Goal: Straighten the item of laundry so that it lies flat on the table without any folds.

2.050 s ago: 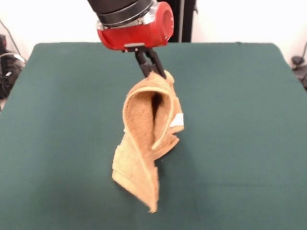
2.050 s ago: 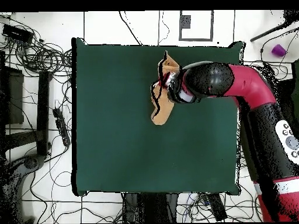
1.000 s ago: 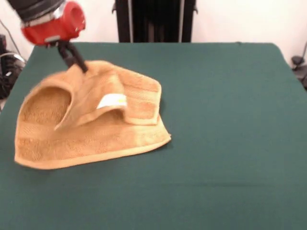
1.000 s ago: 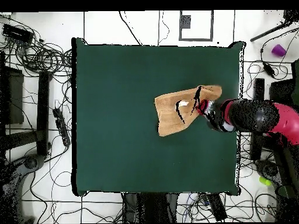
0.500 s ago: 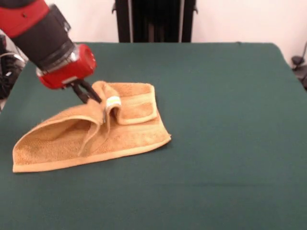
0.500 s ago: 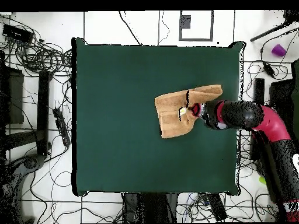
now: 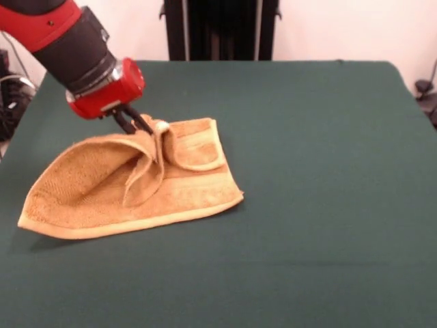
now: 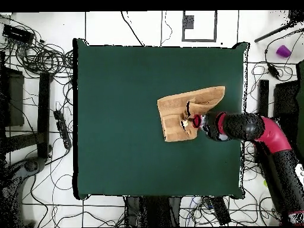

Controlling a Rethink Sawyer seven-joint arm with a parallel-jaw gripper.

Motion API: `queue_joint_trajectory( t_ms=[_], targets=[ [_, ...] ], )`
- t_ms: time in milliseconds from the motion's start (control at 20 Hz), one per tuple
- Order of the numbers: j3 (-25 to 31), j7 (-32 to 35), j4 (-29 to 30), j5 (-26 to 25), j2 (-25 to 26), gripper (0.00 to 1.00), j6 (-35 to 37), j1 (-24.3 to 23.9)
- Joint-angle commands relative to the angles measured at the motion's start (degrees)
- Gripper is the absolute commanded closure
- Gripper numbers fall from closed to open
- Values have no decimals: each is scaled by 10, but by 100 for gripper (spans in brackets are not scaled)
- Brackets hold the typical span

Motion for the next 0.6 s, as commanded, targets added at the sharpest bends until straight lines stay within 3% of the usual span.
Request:
queue_joint_trajectory(
  t_ms=[50,400,600],
  targets=[
    [-21,-90,84,0,-23,100,-4,-3],
    [-14,-130,122,-15,-43,100,-5,-46],
    [-17,-159,126,-28,-18,100,-17,-70]
  ],
)
